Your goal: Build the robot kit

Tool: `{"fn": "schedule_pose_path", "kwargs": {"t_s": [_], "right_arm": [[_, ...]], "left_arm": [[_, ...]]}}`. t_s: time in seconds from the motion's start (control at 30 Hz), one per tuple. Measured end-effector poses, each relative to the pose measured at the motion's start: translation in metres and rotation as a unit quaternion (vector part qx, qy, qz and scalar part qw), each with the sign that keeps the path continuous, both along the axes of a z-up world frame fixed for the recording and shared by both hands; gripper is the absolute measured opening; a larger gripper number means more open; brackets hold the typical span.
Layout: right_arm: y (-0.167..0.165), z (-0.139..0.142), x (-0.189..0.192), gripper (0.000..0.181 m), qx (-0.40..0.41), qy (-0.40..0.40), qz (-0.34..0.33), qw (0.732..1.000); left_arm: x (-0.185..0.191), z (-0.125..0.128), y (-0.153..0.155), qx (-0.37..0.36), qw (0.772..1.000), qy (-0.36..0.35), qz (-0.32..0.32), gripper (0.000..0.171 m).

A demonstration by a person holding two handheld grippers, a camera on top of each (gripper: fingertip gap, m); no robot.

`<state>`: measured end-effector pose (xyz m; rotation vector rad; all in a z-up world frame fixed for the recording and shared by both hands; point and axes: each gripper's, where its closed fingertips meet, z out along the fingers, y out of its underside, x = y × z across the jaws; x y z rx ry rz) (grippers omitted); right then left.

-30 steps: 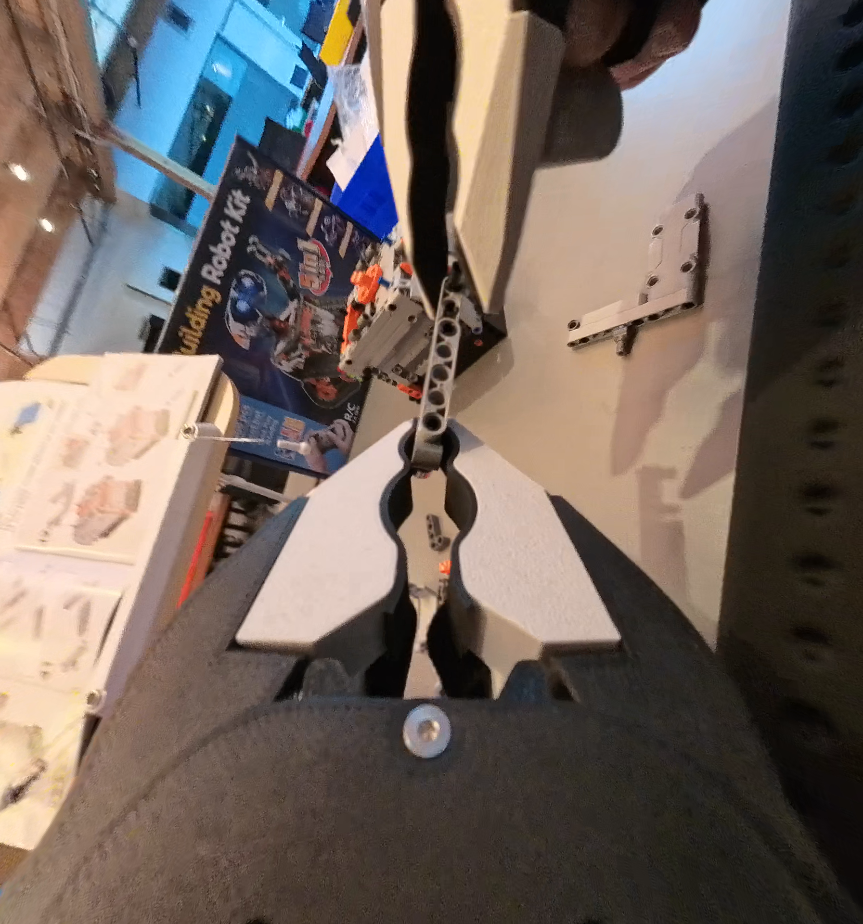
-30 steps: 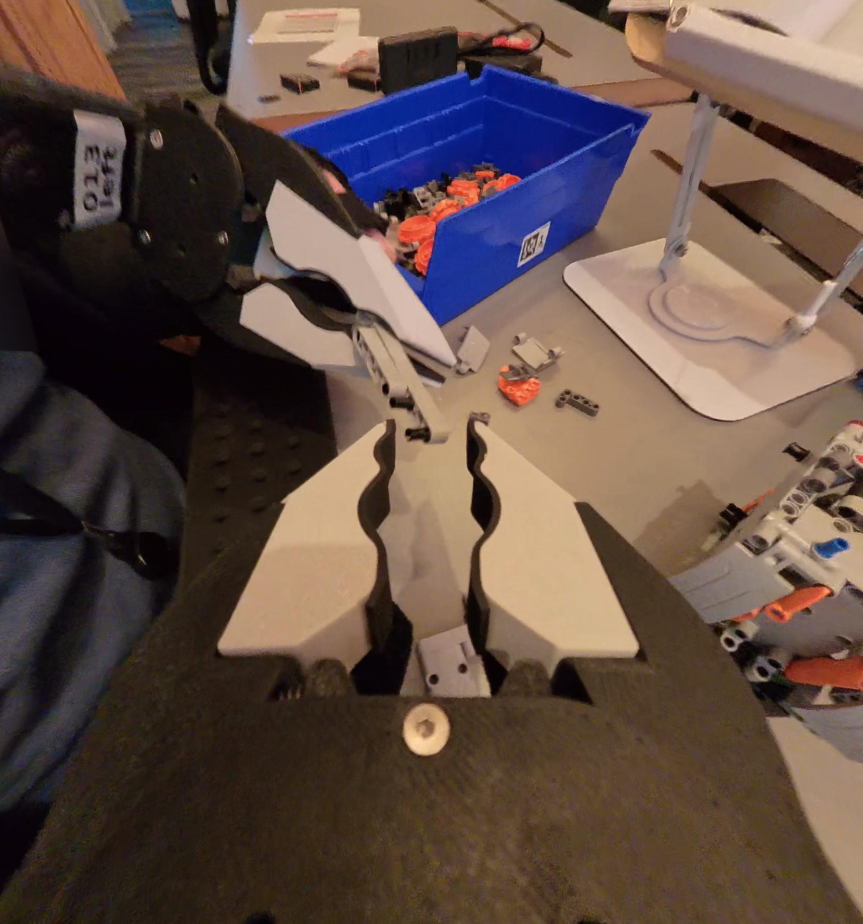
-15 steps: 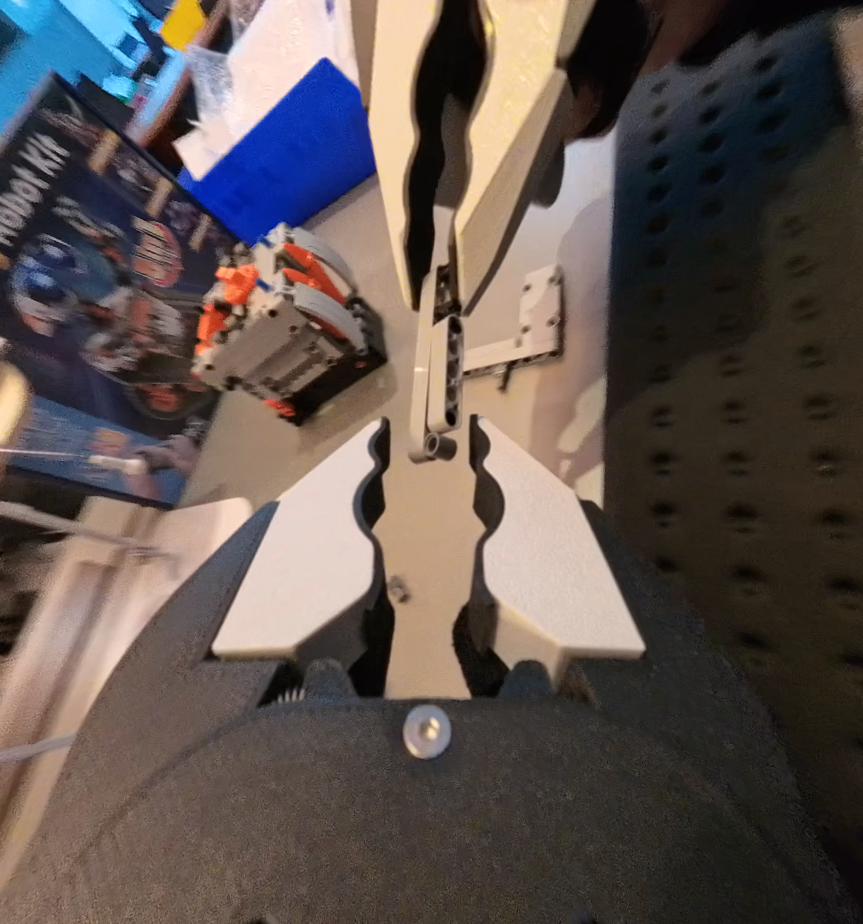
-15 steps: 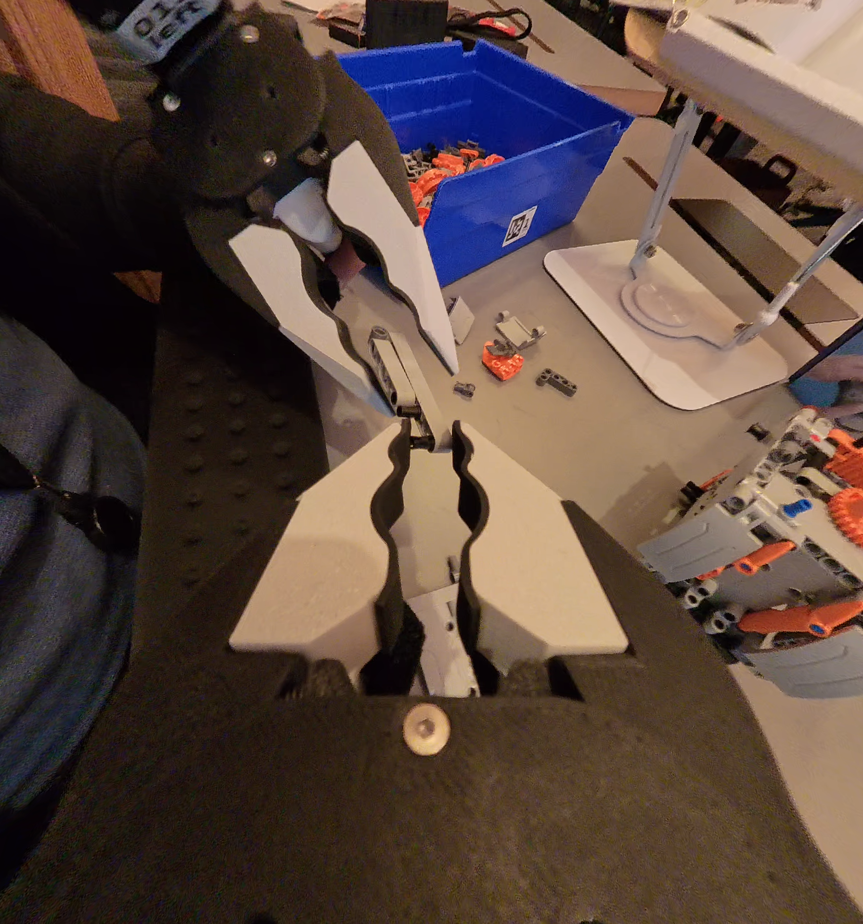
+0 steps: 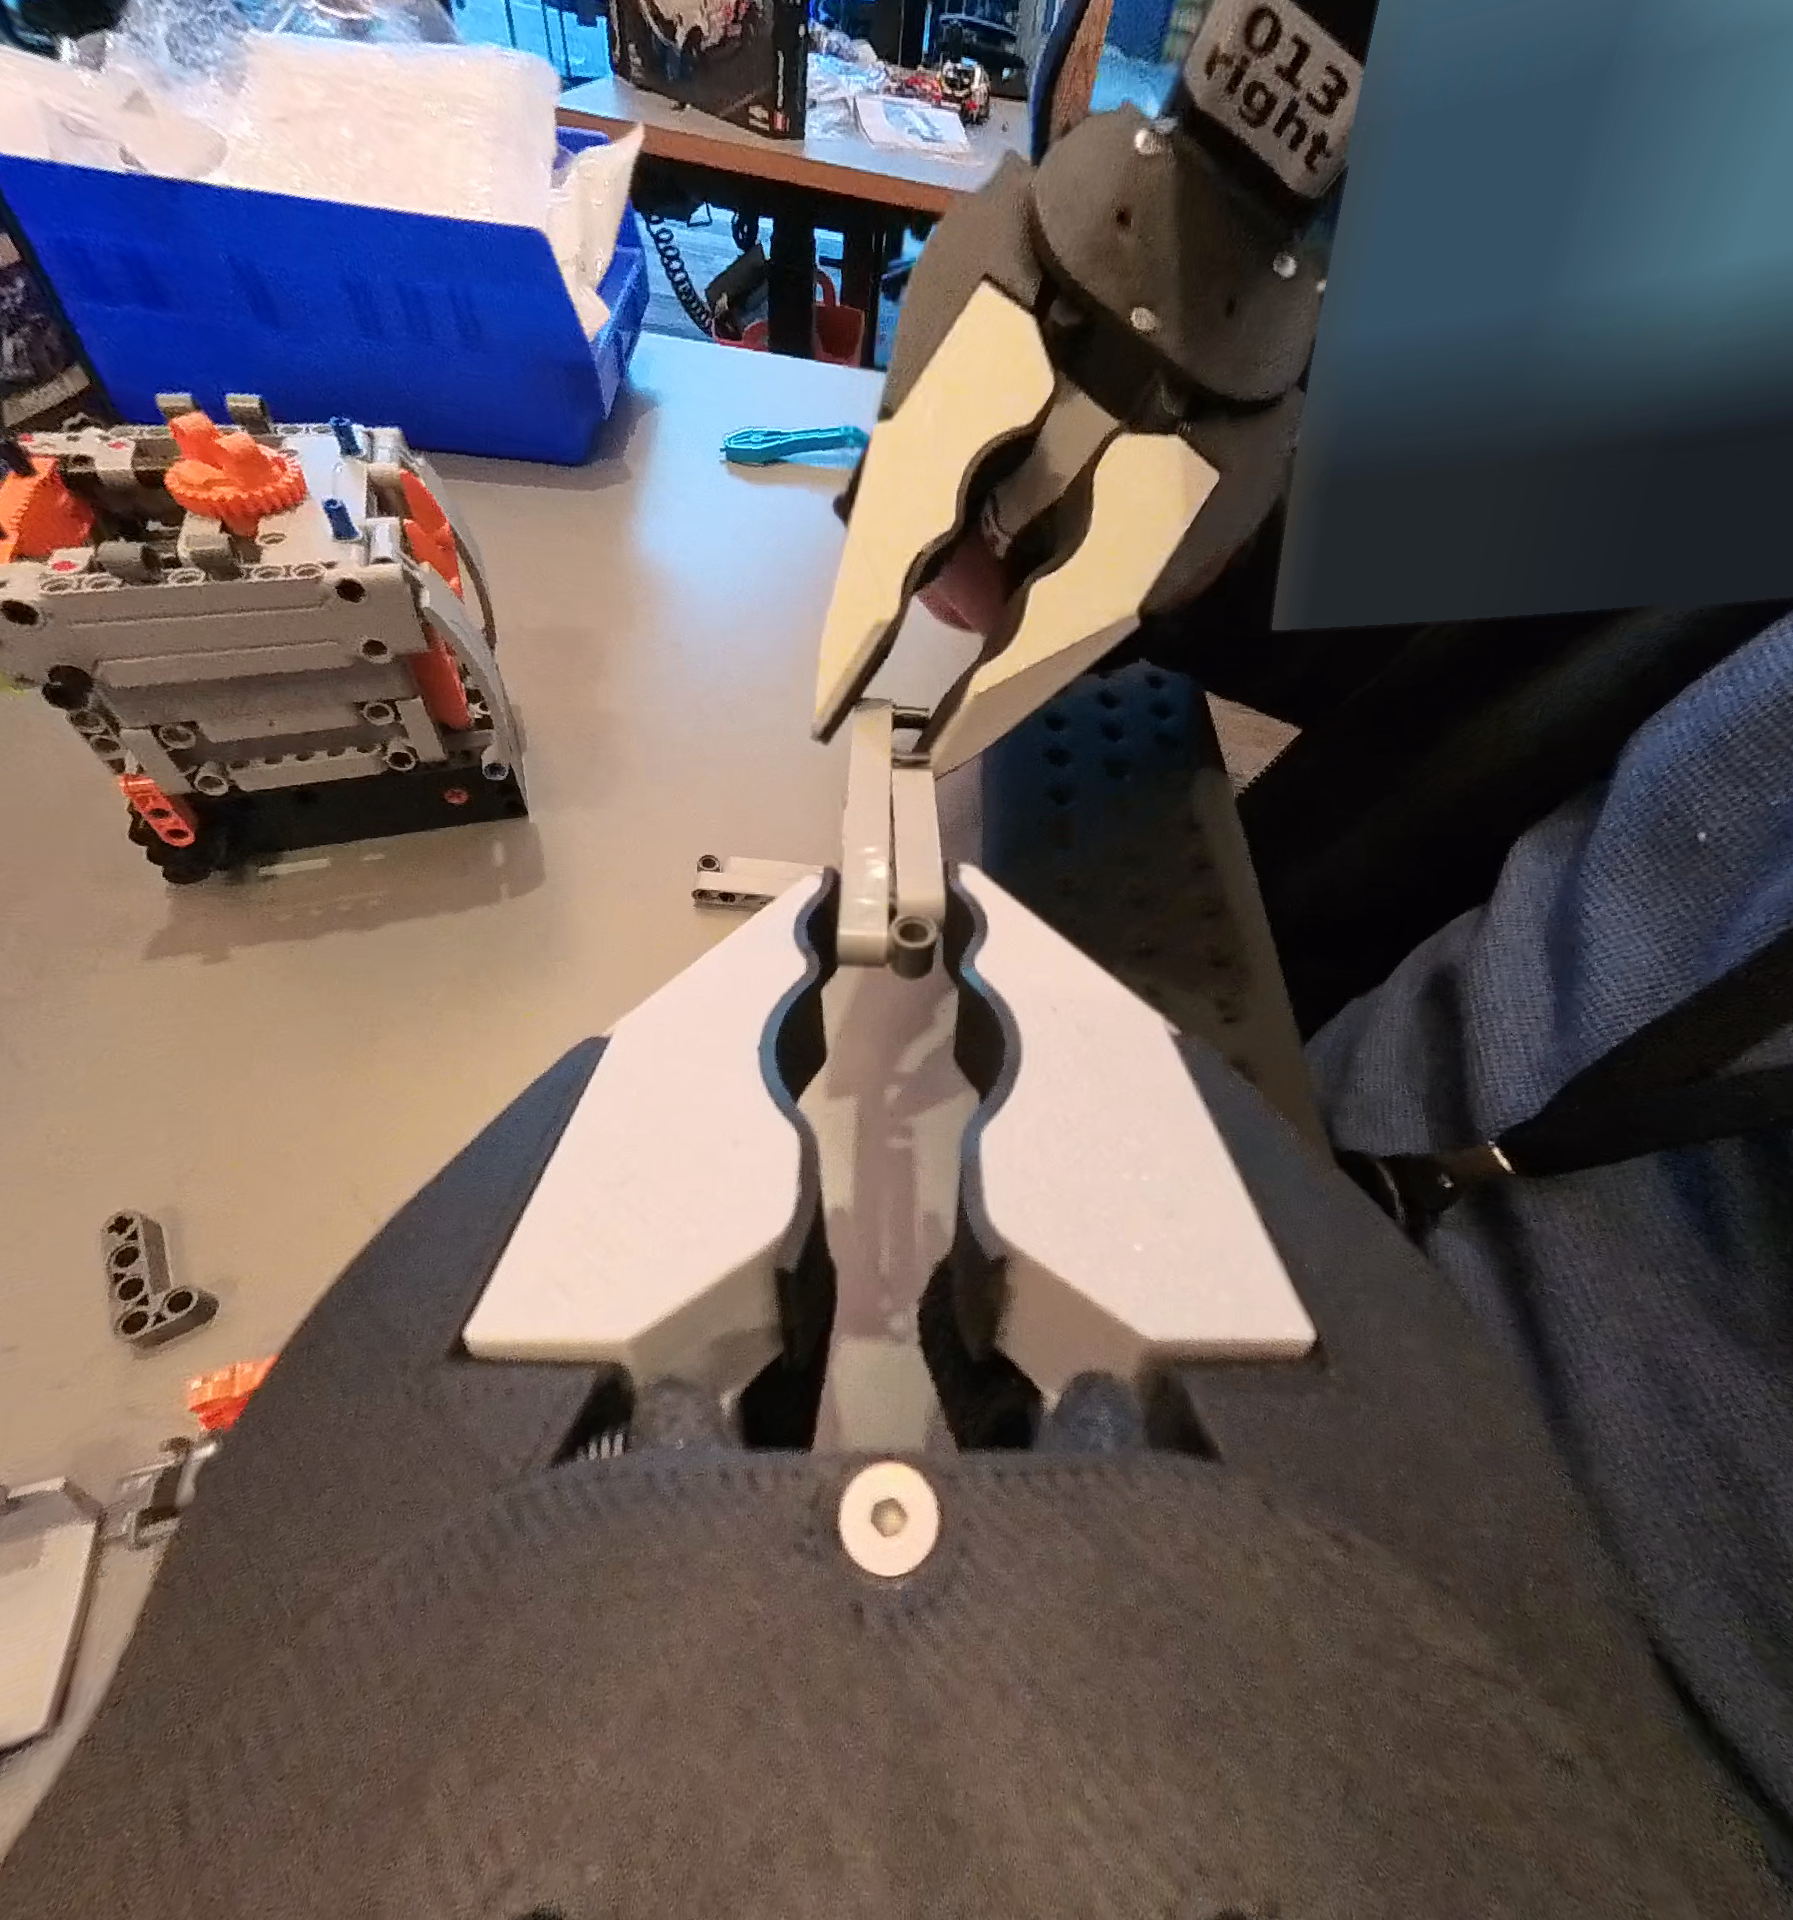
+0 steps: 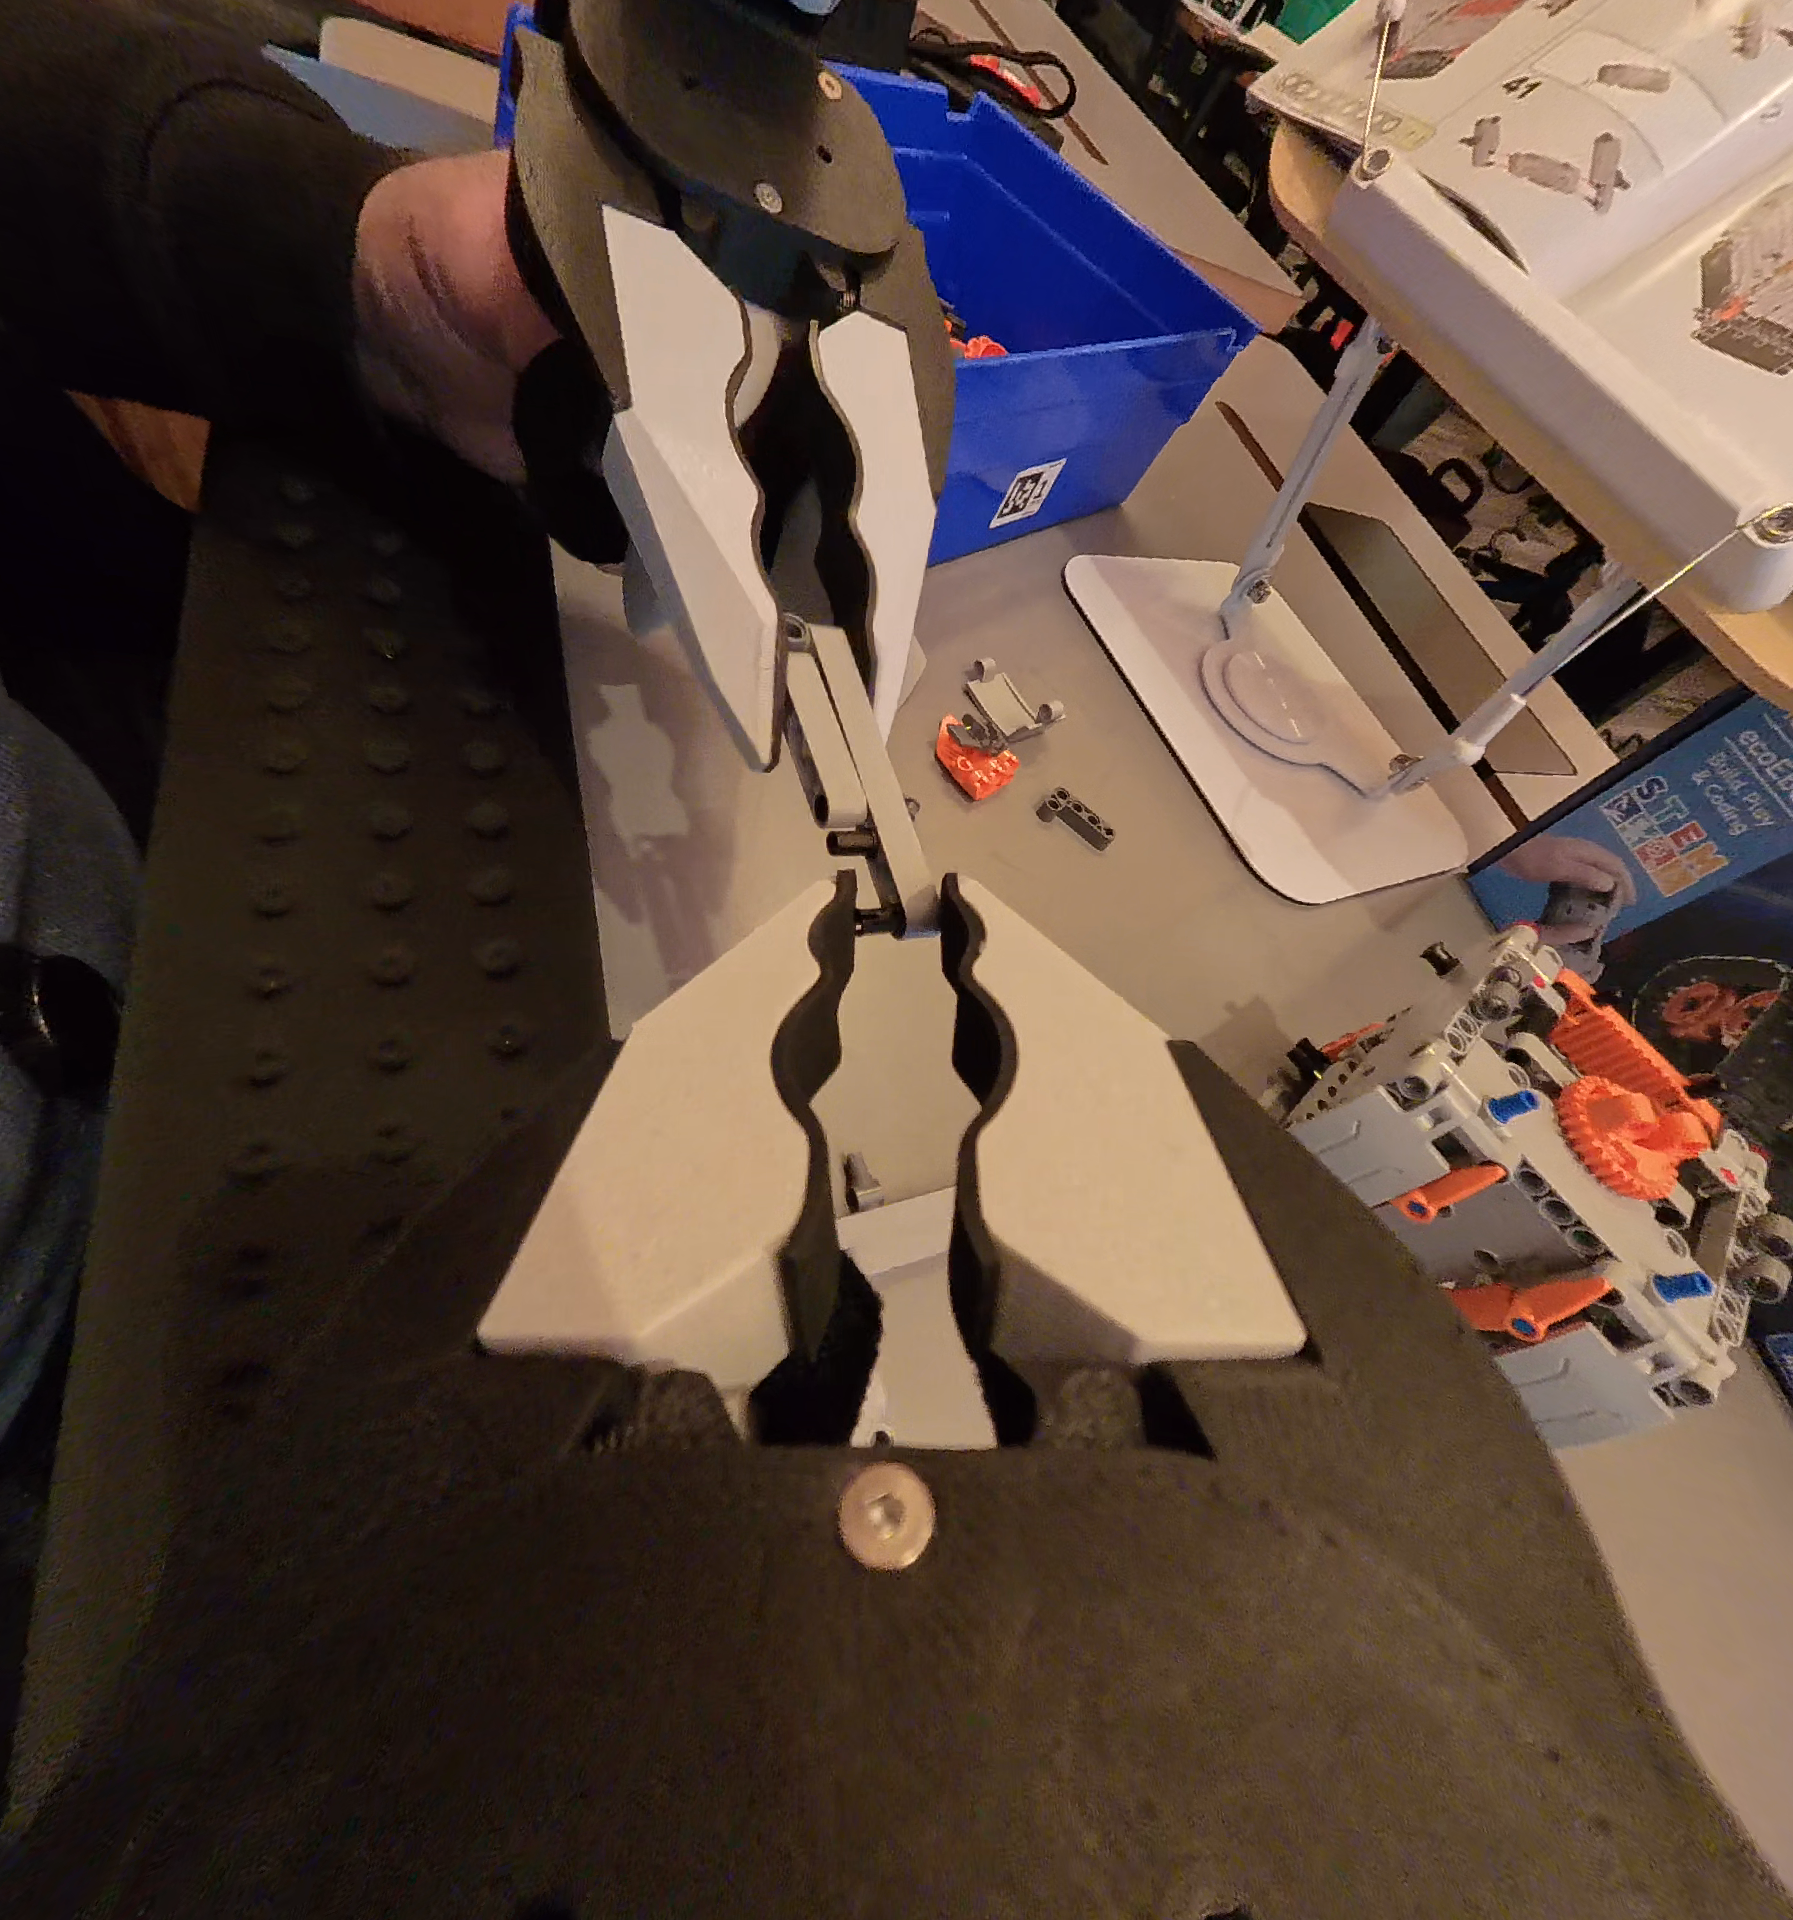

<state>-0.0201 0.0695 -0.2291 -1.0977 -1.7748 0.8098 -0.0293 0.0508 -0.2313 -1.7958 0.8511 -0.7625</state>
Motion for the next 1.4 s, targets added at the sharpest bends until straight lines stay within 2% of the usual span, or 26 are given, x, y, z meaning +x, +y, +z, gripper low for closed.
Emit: {"fn": "schedule_pose_path", "kwargs": {"t_s": [0.3,0.43,0.47,0.63,0.73,0.93,1.03,1.17,1.23,1.3,1.4], "right_arm": [[0.001,0.001,-0.002,0.014,0.0,0.005,-0.007,1.0],[0.001,0.004,0.001,0.016,-0.025,0.012,-0.004,1.0],[0.003,0.004,0.005,0.022,-0.035,0.006,-0.003,0.999],[0.037,0.026,0.043,0.022,-0.098,0.016,-0.038,0.994],[0.037,0.032,0.056,0.024,-0.108,0.0,-0.033,0.994],[-0.005,-0.004,0.041,0.02,-0.101,-0.088,0.014,0.991],[-0.007,-0.024,0.04,0.001,-0.084,-0.118,0.006,0.989],[-0.009,-0.028,0.043,0.0,-0.092,-0.117,0.006,0.989],[-0.007,-0.026,0.046,0.015,-0.098,-0.116,0.0,0.988],[-0.005,-0.02,0.048,0.021,-0.095,-0.102,-0.006,0.99],[-0.002,-0.027,0.047,0.027,-0.036,-0.119,-0.025,0.992]], "left_arm": [[-0.002,0.002,0.001,0.025,0.999,0.032,0.014,0.015],[0.0,0.007,0.002,0.074,0.995,0.065,0.02,0.015],[-0.001,0.004,0.004,0.068,0.995,0.069,0.028,0.015],[-0.001,0.008,0.006,0.089,0.993,0.075,0.025,0.015],[0.014,0.0,0.004,0.093,0.991,0.097,0.0,0.015],[0.045,-0.012,0.003,0.103,0.985,0.132,-0.038,0.015],[0.052,-0.018,0.003,0.111,0.981,0.15,-0.046,0.015],[0.054,-0.018,0.005,0.107,0.983,0.142,-0.046,0.014],[0.053,-0.017,0.007,0.105,0.984,0.138,-0.042,0.015],[0.053,-0.015,0.008,0.1,0.986,0.126,-0.041,0.014],[0.054,-0.009,0.01,0.094,0.99,0.1,-0.037,0.015]]}}
